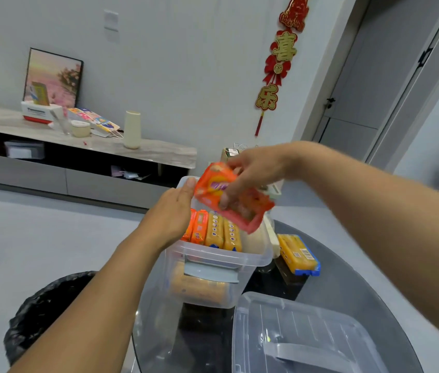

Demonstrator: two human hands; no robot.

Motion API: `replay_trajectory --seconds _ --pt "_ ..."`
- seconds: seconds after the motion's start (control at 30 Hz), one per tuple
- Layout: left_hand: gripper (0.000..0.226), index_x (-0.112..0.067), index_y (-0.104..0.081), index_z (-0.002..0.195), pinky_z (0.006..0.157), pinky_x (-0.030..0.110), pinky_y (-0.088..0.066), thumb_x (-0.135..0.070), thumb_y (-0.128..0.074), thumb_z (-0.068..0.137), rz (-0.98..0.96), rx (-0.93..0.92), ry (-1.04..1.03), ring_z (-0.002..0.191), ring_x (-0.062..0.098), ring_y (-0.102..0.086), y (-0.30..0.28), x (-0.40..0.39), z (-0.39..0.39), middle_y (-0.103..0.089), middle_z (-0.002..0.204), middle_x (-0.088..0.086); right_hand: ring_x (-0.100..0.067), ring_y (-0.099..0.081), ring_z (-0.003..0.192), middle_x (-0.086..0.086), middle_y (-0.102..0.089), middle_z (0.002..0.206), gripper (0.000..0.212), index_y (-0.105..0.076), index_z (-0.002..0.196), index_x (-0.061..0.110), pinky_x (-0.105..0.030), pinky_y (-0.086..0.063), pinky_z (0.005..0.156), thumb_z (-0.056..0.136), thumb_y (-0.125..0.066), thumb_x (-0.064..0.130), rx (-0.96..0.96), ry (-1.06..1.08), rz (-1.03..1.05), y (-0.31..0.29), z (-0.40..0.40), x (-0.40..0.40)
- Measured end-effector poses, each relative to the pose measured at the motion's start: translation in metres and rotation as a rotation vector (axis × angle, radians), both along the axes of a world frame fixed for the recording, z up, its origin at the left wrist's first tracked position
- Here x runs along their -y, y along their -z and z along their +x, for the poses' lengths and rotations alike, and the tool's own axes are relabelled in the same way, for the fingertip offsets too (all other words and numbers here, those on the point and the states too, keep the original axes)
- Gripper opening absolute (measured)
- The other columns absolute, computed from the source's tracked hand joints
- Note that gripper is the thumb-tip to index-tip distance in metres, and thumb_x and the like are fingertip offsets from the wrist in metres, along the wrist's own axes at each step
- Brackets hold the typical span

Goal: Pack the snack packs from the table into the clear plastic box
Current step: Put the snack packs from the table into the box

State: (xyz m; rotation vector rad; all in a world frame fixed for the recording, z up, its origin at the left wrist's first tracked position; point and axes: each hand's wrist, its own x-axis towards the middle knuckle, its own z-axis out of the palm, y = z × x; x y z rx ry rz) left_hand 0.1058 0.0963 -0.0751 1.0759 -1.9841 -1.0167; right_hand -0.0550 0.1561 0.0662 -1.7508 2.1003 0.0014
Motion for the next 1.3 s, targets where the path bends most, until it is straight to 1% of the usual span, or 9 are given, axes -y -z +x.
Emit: replay_trajectory --seconds 0.23,0.47,0.6,0.77,0.9,1.0,1.1,1.2,1.3 --pt "0.072 -0.031 -0.042 0.146 0.113 0.042 -0.029 -0.068 -0.009 0.094 -0.032 0.0 -0.054 0.14 0.021 -0.038 0.005 0.004 0.0 -0.043 0.152 -0.001 -0.025 -0.067 0.114 -0.006 -0.073 0.121 0.035 -0.064 0.13 0.019 -0.047 -0.047 0.11 0.096 -0.071 0.025 0.24 0.026 0.476 0.077 0.003 0.045" --pt "0.071 -0.024 -0.054 0.132 0.093 0.037 -0.034 -0.066 -0.01 0.096 -0.029 0.065 -0.062 0.121 0.023 -0.049 0.004 0.004 -0.001 -0.051 0.139 0.002 -0.009 -0.07 0.061 0.003 -0.074 0.073 0.018 -0.065 0.095 0.016 -0.028 -0.053 0.067 0.106 -0.052 0.018 0.581 0.141 0.558 0.134 -0.001 0.052" --pt "0.073 -0.024 -0.056 0.125 0.096 0.042 -0.039 -0.07 -0.009 0.093 -0.031 0.076 -0.055 0.114 0.024 -0.052 0.006 0.007 0.0 -0.055 0.13 0.0 -0.023 -0.067 0.106 -0.007 -0.071 0.116 0.023 -0.064 0.121 0.017 -0.045 -0.047 0.109 0.102 -0.06 0.03 0.665 0.184 0.578 0.143 -0.004 0.051" --pt "0.064 -0.018 -0.054 0.1 0.09 0.042 -0.039 -0.066 -0.011 0.094 -0.059 0.139 -0.06 0.107 0.028 -0.052 0.008 0.011 0.002 -0.052 0.115 0.005 -0.022 -0.062 0.119 -0.007 -0.062 0.135 0.065 -0.051 0.147 0.016 -0.043 -0.041 0.113 0.096 -0.059 0.056 0.574 0.096 0.345 0.139 0.005 0.045" --pt "0.075 -0.025 -0.035 0.146 0.112 0.048 -0.029 -0.062 0.001 0.092 -0.238 0.482 -0.028 0.146 0.029 -0.023 0.018 0.024 0.0 -0.042 0.148 0.01 -0.028 -0.07 0.115 -0.015 -0.07 0.129 0.037 -0.063 0.133 0.01 -0.042 -0.056 0.102 0.104 -0.058 0.032 0.714 0.17 -0.198 0.084 -0.045 0.021" --pt "0.064 -0.035 -0.014 0.154 0.113 0.051 -0.027 -0.048 0.003 0.093 -0.28 0.6 -0.038 0.147 0.034 -0.013 0.02 0.026 -0.004 -0.036 0.15 0.012 -0.027 -0.068 0.105 -0.019 -0.07 0.126 0.027 -0.068 0.126 0.01 -0.046 -0.054 0.099 0.101 -0.062 0.018 0.285 0.418 -0.388 0.077 -0.111 0.001" --pt "0.056 -0.038 -0.024 0.152 0.116 0.05 -0.022 -0.045 -0.006 0.099 -0.29 0.605 -0.031 0.151 0.028 -0.003 0.012 0.02 -0.008 -0.027 0.158 0.01 -0.034 -0.06 0.123 -0.018 -0.059 0.141 0.046 -0.059 0.138 0.004 -0.044 -0.052 0.093 0.097 -0.066 0.022 -0.132 0.597 -0.034 0.104 -0.15 -0.022" --pt "0.05 -0.035 -0.024 0.153 0.119 0.047 -0.018 -0.04 -0.014 0.104 -0.298 0.636 -0.018 0.152 0.026 0.001 0.008 0.015 -0.012 -0.02 0.162 0.009 -0.036 -0.055 0.128 -0.015 -0.047 0.152 0.081 -0.039 0.154 0.013 -0.041 -0.049 0.083 0.088 -0.077 0.04 -0.134 0.686 0.151 0.138 -0.154 -0.041" --pt "0.055 -0.031 -0.019 0.155 0.119 0.047 -0.018 -0.044 -0.012 0.102 -0.272 0.629 0.03 0.152 0.021 0.001 0.016 0.021 -0.013 -0.017 0.163 0.005 -0.029 -0.066 0.095 -0.012 -0.059 0.13 0.099 -0.026 0.155 0.027 -0.034 -0.053 0.061 0.076 -0.085 0.038 -0.018 0.747 0.138 0.179 -0.161 -0.046"
